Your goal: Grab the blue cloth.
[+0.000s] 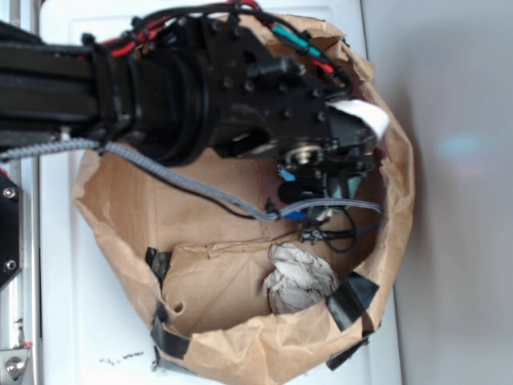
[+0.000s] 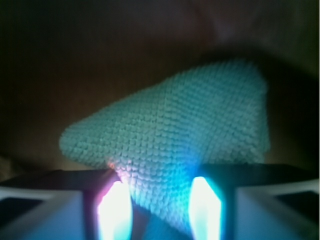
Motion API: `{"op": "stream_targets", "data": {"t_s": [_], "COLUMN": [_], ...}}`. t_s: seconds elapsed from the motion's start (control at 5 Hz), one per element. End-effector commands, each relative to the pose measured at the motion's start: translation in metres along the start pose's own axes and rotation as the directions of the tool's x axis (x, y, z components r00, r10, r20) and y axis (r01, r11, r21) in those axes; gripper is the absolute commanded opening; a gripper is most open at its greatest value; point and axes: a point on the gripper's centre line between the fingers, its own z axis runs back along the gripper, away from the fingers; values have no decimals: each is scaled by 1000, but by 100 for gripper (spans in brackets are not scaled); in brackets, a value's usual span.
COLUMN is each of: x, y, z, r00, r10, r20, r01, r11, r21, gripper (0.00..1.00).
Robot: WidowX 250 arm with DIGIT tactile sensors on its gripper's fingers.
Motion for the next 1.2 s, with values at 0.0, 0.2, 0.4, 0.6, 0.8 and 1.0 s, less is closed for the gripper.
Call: {"op": "stream_targets", "data": {"t_s": [0.0,0.2,0.4,0.6,0.8,1.0], "x": [5,0,-14,-31,-45,-54], "y": [-7,-7,-13,-10,-1,-6], "z": [16,46,90,126,145,145], "r00": [998,996,992,990,992,996], "r10": [-18,5,0,-3,12,-16], "r20": [61,91,129,142,122,93], "r01": [20,3,24,38,24,38], "r11": [1000,996,983,968,956,970], "r21": [-24,-89,-180,-247,-291,-239], "gripper": [0,0,0,0,0,0]}}
